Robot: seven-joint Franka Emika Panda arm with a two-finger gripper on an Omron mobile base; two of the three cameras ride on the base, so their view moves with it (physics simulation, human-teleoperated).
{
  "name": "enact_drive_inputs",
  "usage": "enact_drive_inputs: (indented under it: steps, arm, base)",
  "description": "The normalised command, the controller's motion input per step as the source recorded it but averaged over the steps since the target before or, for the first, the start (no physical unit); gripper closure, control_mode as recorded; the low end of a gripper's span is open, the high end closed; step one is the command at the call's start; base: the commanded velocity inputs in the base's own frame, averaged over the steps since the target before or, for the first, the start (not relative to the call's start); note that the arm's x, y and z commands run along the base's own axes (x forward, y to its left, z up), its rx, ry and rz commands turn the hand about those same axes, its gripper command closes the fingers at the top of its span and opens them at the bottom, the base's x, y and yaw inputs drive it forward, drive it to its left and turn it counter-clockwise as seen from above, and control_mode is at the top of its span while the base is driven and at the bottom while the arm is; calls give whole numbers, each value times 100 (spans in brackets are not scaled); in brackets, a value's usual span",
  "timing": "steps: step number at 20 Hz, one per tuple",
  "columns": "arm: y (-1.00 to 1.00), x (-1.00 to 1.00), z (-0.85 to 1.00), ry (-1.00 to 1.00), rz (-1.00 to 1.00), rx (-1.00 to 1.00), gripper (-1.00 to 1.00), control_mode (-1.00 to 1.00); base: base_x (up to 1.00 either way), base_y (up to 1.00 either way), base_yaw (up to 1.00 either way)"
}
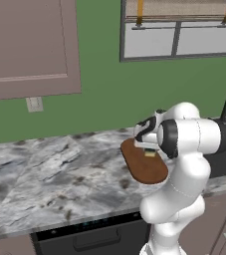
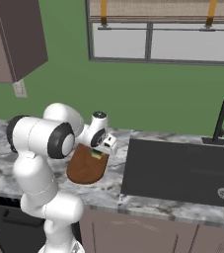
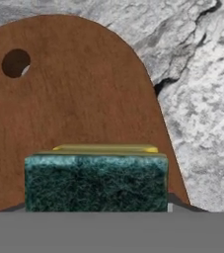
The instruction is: Pick up the sponge from the counter and clean the cutting board by briefly scrubbing or pressing down on the cutting board. Once finished, release the sponge.
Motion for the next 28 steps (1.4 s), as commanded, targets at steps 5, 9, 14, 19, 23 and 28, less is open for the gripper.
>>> enact_drive_inputs:
  steps: [5,9,14,19,23,28]
  arm:
    - [13,20,-43,-1,0,0,100,-100]
    - [35,2,-14,-6,2,-1,100,-100]
    - [59,-3,-25,0,5,0,100,-100]
    - [42,0,-93,0,0,0,100,-100]
    - [0,-60,-9,-6,0,0,100,-100]
    - [8,-85,-8,0,0,0,100,-100]
  base:
    - [0,0,0]
    - [0,0,0]
    - [0,0,0]
    - [0,0,0]
    - [0,0,0]
    - [0,0,0]
